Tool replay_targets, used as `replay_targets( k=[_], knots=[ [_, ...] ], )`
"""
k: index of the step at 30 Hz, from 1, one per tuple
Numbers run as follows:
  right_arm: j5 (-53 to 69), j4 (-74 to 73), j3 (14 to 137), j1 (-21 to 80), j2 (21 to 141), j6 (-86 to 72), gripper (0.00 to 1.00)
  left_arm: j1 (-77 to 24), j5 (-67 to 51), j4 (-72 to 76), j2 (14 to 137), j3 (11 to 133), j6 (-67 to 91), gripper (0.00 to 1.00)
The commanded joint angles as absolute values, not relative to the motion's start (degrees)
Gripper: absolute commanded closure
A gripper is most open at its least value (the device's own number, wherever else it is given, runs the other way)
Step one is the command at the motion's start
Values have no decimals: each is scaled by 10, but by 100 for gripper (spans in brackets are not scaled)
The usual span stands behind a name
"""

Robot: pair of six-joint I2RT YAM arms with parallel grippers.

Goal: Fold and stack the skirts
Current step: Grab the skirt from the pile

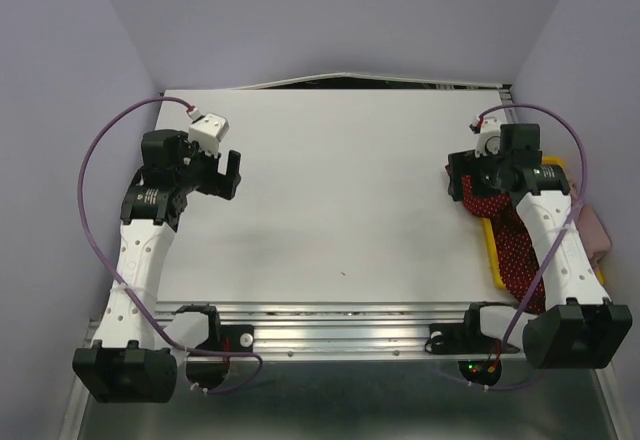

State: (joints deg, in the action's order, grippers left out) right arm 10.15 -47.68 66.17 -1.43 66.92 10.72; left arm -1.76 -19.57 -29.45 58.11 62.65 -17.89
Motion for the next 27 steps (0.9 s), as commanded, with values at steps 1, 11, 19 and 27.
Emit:
replay_targets(
  k=[1, 11, 19, 27],
  knots=[
    [32, -522, 722, -16, 672, 163, 0, -17, -225, -316, 604, 665, -212, 1],
    [109, -620, 809, -259, 751, 414, 0, -17, -268, -346, 638, 700, -234, 1],
    [157, -680, 855, -433, 845, 598, 4, -18, -277, -352, 650, 708, -239, 1],
    [147, -673, 784, -439, 873, 632, 12, -18, -280, -357, 661, 721, -236, 1]
  ],
)
